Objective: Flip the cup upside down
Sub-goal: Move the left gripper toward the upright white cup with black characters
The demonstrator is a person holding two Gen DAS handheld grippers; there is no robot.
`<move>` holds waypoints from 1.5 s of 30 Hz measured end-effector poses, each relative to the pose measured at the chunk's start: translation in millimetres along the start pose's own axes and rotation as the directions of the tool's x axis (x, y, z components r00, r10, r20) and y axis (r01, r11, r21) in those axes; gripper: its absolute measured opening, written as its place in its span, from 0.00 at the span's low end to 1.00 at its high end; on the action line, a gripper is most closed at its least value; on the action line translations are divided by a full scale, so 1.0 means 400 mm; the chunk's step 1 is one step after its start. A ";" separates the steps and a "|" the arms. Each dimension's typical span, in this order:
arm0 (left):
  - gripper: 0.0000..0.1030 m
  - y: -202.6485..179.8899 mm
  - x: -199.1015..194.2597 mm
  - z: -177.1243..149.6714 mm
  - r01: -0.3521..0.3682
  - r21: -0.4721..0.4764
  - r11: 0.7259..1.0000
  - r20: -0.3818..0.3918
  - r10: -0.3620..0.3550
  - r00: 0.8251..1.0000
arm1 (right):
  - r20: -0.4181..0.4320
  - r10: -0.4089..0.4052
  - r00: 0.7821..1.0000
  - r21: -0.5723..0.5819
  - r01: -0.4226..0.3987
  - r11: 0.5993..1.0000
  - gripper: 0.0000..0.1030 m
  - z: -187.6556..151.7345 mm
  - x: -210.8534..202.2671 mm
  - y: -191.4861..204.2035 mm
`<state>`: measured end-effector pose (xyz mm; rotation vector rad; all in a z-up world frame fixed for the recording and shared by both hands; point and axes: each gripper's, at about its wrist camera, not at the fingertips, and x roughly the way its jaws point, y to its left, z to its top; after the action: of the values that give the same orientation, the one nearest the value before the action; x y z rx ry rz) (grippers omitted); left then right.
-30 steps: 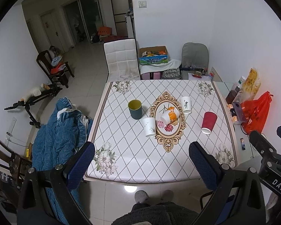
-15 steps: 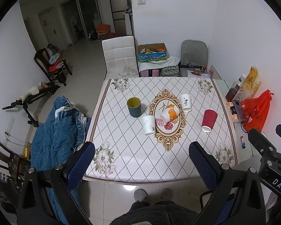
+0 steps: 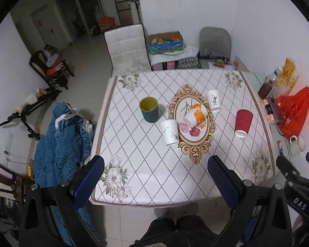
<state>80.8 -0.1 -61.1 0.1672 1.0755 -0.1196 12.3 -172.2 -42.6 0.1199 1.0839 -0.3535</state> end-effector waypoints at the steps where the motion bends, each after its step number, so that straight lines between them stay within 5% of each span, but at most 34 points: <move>1: 1.00 -0.003 0.019 0.003 0.004 0.010 1.000 -0.011 -0.004 1.000 | -0.009 -0.010 1.000 0.004 0.010 1.000 1.00 -0.003 0.023 0.000; 13: 1.00 -0.124 0.270 0.097 -0.008 0.089 0.996 -0.158 0.022 0.987 | -0.191 -0.032 0.981 0.029 0.038 0.999 1.00 -0.010 0.353 -0.066; 23: 1.00 -0.262 0.486 0.216 -0.039 0.120 0.992 -0.291 0.073 0.954 | -0.328 0.020 0.944 0.008 -0.018 1.000 1.00 0.076 0.602 -0.134; 45: 1.00 -0.470 0.839 0.416 -0.046 0.187 0.981 -0.431 0.124 0.894 | -0.496 -0.020 0.868 -0.077 -0.021 0.997 1.00 0.160 0.898 -0.174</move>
<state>348.8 -222.2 -294.5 0.4133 1.5109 -0.0978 192.7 -334.6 -323.7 0.1442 1.6096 -0.2826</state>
